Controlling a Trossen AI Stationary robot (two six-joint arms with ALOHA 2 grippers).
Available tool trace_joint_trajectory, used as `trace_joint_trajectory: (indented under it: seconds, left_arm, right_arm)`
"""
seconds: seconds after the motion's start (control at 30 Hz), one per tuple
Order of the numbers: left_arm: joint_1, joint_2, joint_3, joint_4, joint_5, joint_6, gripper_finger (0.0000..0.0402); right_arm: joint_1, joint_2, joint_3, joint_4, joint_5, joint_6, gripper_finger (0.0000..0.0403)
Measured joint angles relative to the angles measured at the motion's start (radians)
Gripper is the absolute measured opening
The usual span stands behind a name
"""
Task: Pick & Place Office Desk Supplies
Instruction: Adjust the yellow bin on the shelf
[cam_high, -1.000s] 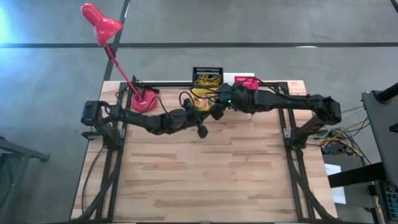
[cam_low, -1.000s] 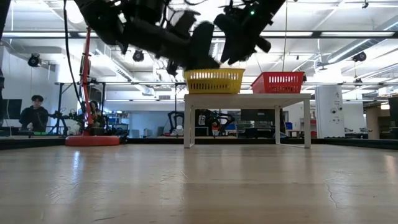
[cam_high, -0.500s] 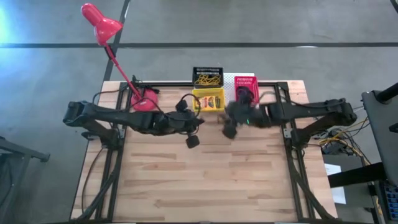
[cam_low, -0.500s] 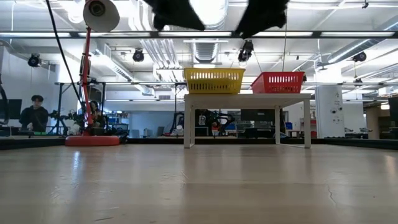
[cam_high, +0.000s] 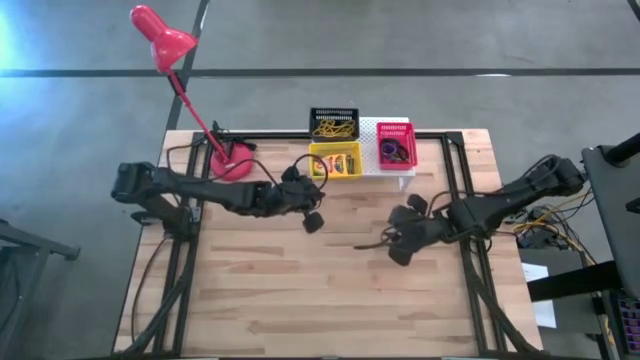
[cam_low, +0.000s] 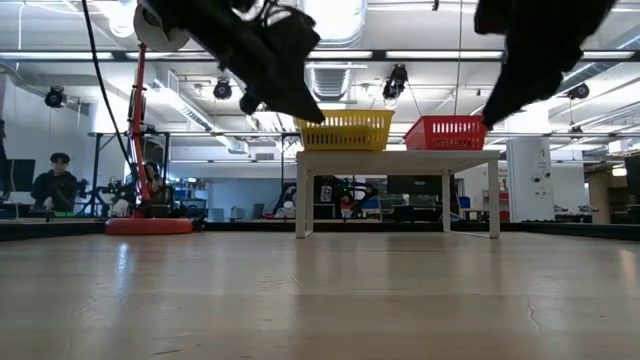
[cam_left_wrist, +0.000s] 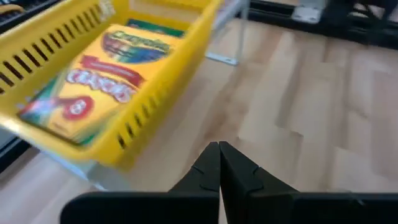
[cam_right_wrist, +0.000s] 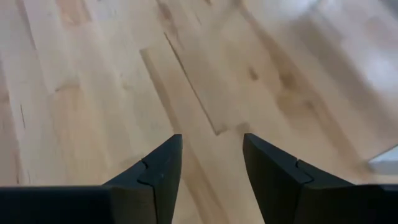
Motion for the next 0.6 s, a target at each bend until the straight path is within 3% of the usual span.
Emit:
trace_joint_trajectory:
  seconds: [0.23,0.6]
  left_arm:
    - [0.089,0.050,0.000,0.088,-0.011,0.005,0.0001]
    - [0.112,0.053,0.001,0.168,-0.027,0.019,0.0001]
  right_arm:
    - [0.032,-0.025,-0.094,0.129,0.007,0.044,0.0157]
    - [0.037,-0.025,-0.094,0.171,0.056,0.016,0.0157]
